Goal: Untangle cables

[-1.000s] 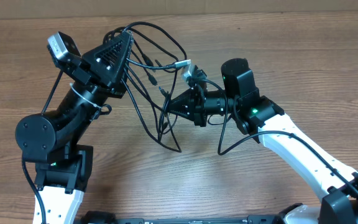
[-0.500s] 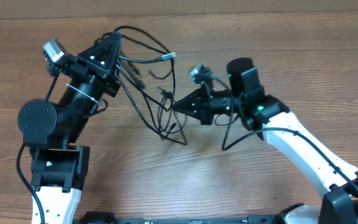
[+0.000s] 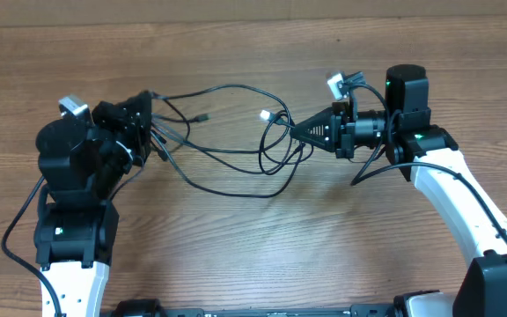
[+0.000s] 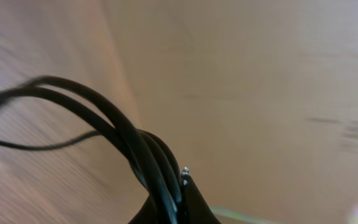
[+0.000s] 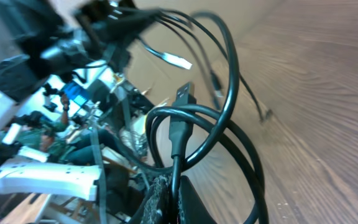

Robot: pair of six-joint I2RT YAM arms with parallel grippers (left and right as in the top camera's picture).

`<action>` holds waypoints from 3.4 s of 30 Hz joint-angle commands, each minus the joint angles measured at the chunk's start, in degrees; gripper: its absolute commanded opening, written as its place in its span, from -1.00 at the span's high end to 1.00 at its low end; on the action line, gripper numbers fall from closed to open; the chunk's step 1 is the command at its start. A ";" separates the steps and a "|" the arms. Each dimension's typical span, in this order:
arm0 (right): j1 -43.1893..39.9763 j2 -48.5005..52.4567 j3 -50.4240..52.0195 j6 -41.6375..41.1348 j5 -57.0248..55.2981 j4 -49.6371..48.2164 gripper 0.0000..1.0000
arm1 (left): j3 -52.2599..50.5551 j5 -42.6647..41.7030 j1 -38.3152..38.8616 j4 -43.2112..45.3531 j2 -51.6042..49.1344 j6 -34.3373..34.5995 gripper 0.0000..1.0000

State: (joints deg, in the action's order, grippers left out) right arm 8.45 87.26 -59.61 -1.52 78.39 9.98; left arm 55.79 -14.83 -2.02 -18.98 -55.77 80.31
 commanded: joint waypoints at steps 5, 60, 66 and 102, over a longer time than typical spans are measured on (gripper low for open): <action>-0.76 -1.88 -0.22 -0.15 10.27 -0.44 0.92 | 0.70 10.88 -0.61 -7.26 -3.19 -15.43 0.92; -14.45 -10.75 -1.66 -1.92 -22.27 17.59 -1.00 | 0.72 -44.13 2.86 11.91 -13.55 -61.35 -0.93; -18.69 -16.28 -1.66 -3.19 -23.43 17.97 -1.00 | 0.72 -15.17 7.19 -4.11 -13.64 -63.25 -1.00; -19.17 -15.56 -1.49 -2.95 -52.02 40.54 -1.00 | 0.59 17.09 18.60 -31.56 -16.00 -60.59 -1.00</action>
State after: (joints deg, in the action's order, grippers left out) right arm -10.50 70.54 -59.94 -4.47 27.51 50.61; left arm 56.27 4.80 14.35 -52.12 -70.41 20.75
